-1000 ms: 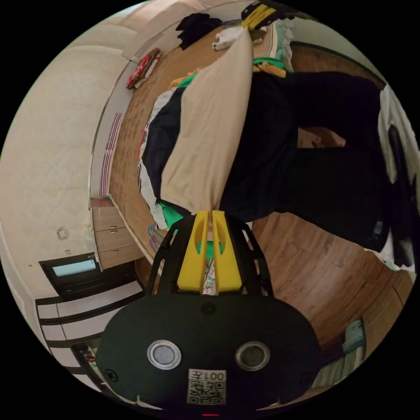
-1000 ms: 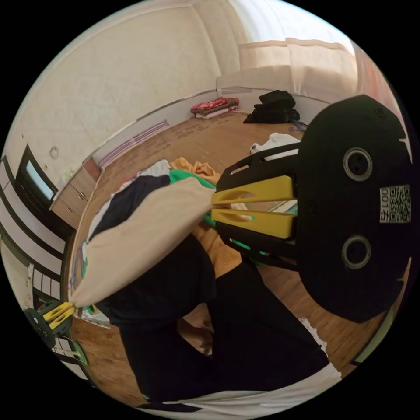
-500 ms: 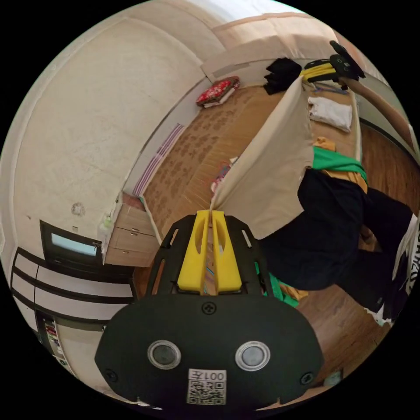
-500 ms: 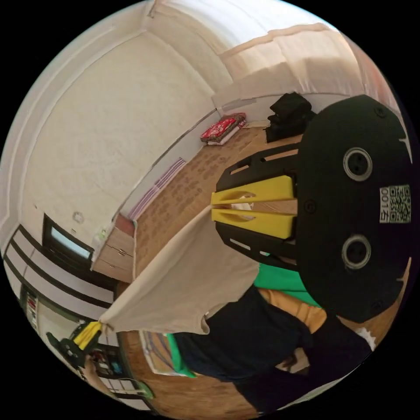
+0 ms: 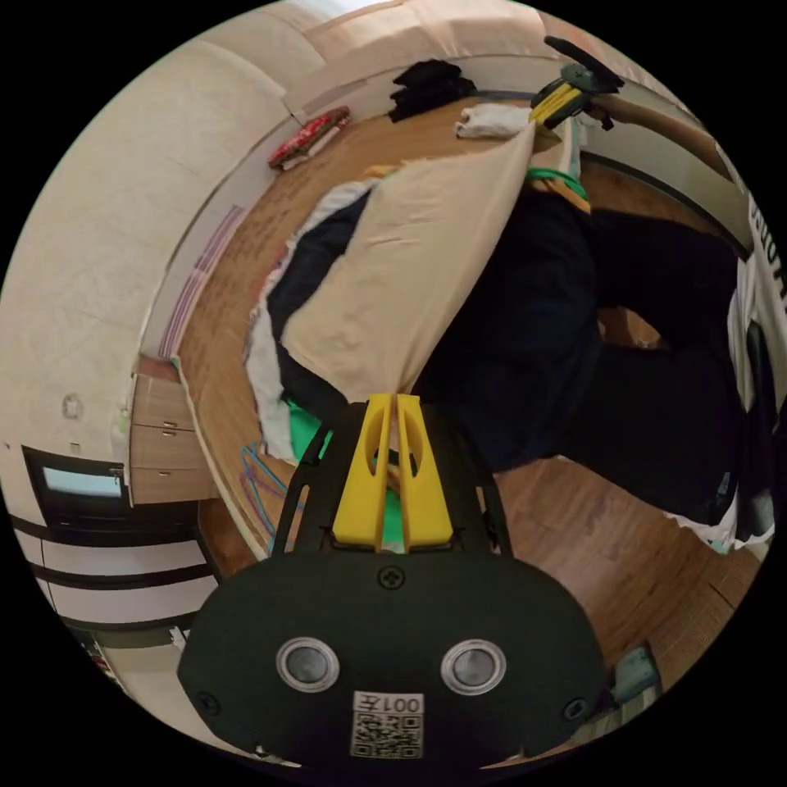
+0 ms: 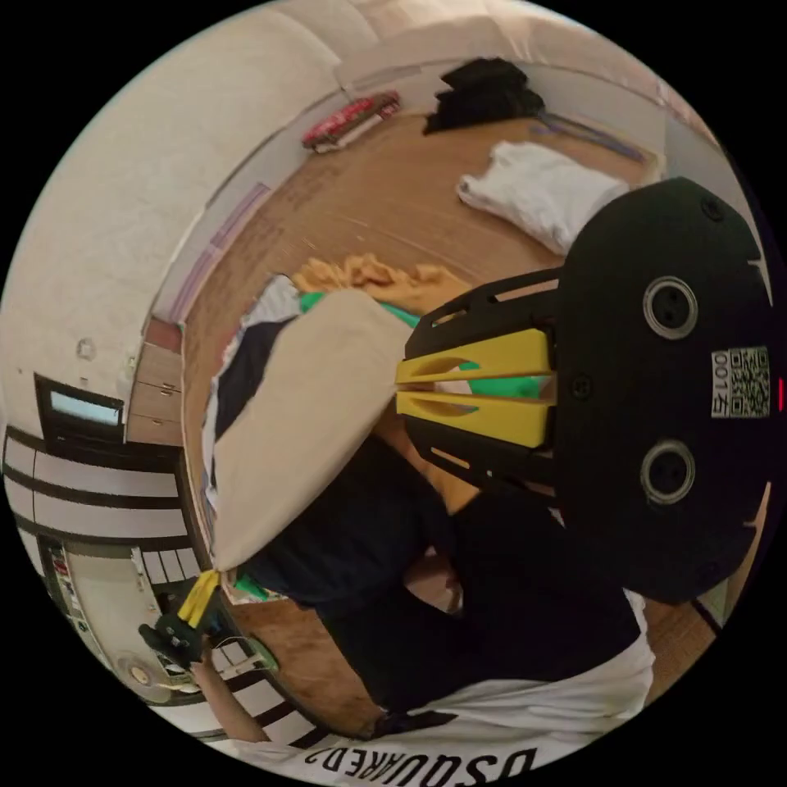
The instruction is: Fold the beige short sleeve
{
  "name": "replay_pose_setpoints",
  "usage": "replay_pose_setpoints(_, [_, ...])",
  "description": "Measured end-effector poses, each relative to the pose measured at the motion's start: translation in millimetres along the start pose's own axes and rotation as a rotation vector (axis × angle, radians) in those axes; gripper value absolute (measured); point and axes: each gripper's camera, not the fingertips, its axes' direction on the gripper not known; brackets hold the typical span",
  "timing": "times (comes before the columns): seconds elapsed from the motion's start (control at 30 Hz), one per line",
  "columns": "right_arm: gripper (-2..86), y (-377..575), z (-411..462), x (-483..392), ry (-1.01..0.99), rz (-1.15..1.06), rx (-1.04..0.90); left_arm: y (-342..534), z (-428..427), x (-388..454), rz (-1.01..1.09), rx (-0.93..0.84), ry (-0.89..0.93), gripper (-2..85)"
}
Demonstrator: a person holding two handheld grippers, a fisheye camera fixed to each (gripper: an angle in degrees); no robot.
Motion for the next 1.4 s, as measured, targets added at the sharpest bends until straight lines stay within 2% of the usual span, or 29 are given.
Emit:
replay_pose_setpoints(0.1, [1.3, 30, 10, -8, -0.119, 0.102, -0.004, 17, 15, 38, 0.026, -0.071, 0.01, -1.0])
replay_pose_setpoints(0.13, [1.3, 37, 6, -9, -0.129, 0.123, 0.014, 23, 15, 46, 0.025, -0.073, -0.024, -1.0])
replay_pose_setpoints(0.3, [1.8, 46, -2, -9, -0.149, 0.137, 0.021, 36, 4, 50, -0.028, -0.014, 0.045, -1.0])
replay_pose_setpoints(0.43, [3.0, 52, 29, -21, -0.163, 0.159, -0.018, 43, 25, 56, -0.08, -0.039, 0.039, -1.0])
replay_pose_setpoints(0.7, [8.9, 53, 59, -60, 0.013, 0.131, -0.074, 70, 47, 68, -0.155, -0.213, -0.009, -1.0])
replay_pose_setpoints(0.8, [9.7, 47, 68, -71, 0.06, 0.109, -0.096, 76, 31, 54, -0.324, -0.141, 0.025, -1.0])
replay_pose_setpoints(0.87, [9.6, 38, 76, -86, 0.141, 0.055, -0.131, 64, 15, 45, -0.426, -0.011, 0.054, -1.0])
replay_pose_setpoints(0.97, [9.0, 31, 89, -110, 0.261, -0.073, -0.208, 30, 9, 50, -0.396, 0.157, 0.138, -1.0])
replay_pose_setpoints(1.07, [8.0, 31, 95, -132, 0.349, -0.134, -0.217, -6, 25, 60, -0.361, 0.237, 0.212, -1.0])
replay_pose_setpoints(1.13, [6.6, 30, 98, -140, 0.392, -0.13, -0.217, -24, 45, 64, -0.368, 0.22, 0.265, -1.0])
replay_pose_setpoints(1.27, [2.7, 26, 99, -158, 0.526, -0.161, -0.229, -41, 91, 72, -0.428, 0.07, 0.359, -1.0])
replay_pose_setpoints(1.4, [1.9, 18, 75, -161, 0.579, -0.052, -0.144, -31, 98, 77, -0.447, 0.081, 0.344, -1.0])
